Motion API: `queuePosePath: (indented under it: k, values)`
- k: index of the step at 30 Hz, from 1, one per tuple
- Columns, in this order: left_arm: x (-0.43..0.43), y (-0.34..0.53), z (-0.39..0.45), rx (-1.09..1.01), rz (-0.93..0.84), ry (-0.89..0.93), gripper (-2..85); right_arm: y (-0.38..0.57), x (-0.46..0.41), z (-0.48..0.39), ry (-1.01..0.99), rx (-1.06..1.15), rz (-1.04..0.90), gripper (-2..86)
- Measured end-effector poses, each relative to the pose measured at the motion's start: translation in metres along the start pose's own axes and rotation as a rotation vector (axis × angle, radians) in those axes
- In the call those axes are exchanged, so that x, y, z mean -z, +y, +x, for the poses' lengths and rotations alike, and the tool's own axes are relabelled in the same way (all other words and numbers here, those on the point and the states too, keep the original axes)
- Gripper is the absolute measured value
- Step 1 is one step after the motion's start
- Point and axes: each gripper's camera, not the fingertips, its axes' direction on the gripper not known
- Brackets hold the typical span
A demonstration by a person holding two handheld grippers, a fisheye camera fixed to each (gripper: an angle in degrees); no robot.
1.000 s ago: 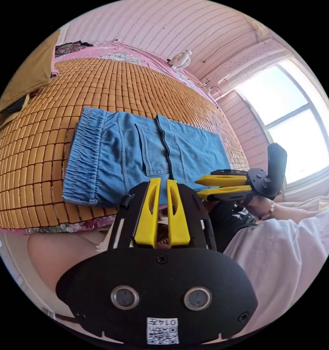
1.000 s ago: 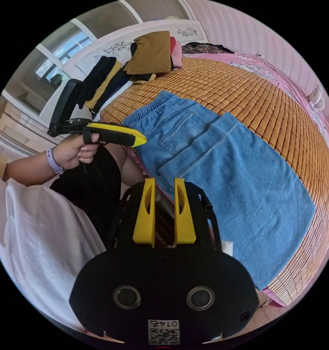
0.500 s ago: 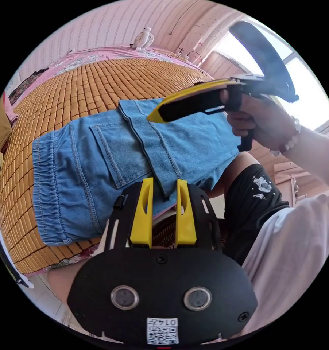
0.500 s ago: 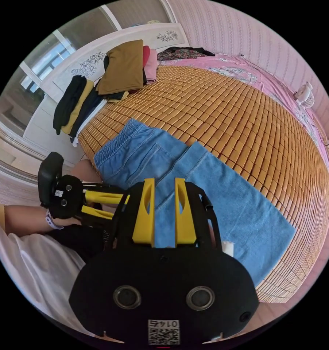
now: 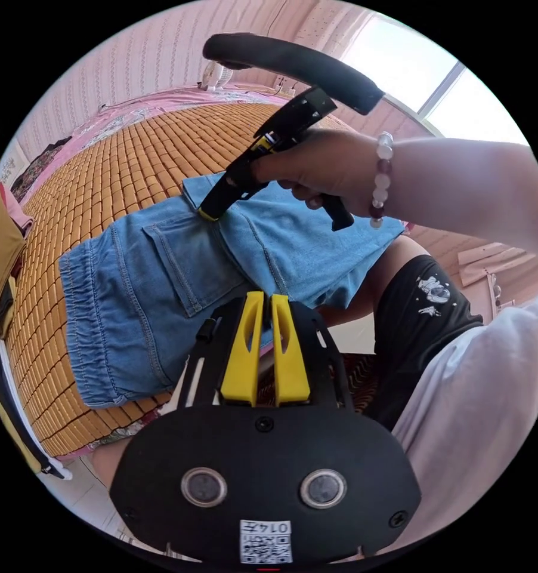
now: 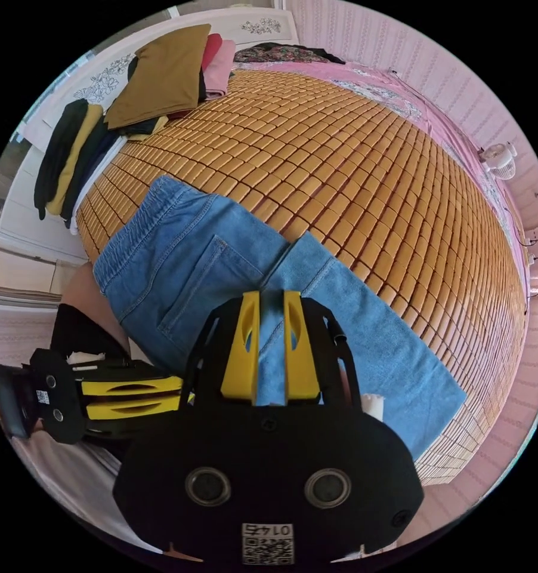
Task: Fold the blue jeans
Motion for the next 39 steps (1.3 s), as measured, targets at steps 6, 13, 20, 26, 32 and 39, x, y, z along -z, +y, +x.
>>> queuePosePath:
  k: [6,13,20,26,32,39]
  values:
    - [0.016,0.006,0.018,-0.082,0.06,-0.063,-0.1,0.023,0.006,0.049,-0.166,-0.087,0.075,2.6]
    - [0.032,0.01,0.038,-0.136,0.136,-0.014,-0.4,0.083,0.052,0.1,-0.287,-0.179,0.255,2.0]
    - [0.079,0.02,0.048,-0.168,0.336,0.13,-0.6,0.148,0.131,0.125,-0.328,-0.17,0.491,2.0]
    - [0.147,0.062,0.014,0.004,0.483,0.135,0.5,0.093,0.172,0.072,-0.496,0.051,0.497,3.0]
    - [0.136,0.132,-0.054,0.429,0.363,-0.088,2.8,-0.003,0.06,-0.013,-0.436,0.144,0.242,7.0]
    - [0.115,0.142,-0.05,0.438,0.317,-0.026,-0.7,0.082,0.027,0.014,-0.273,0.132,0.217,3.3]
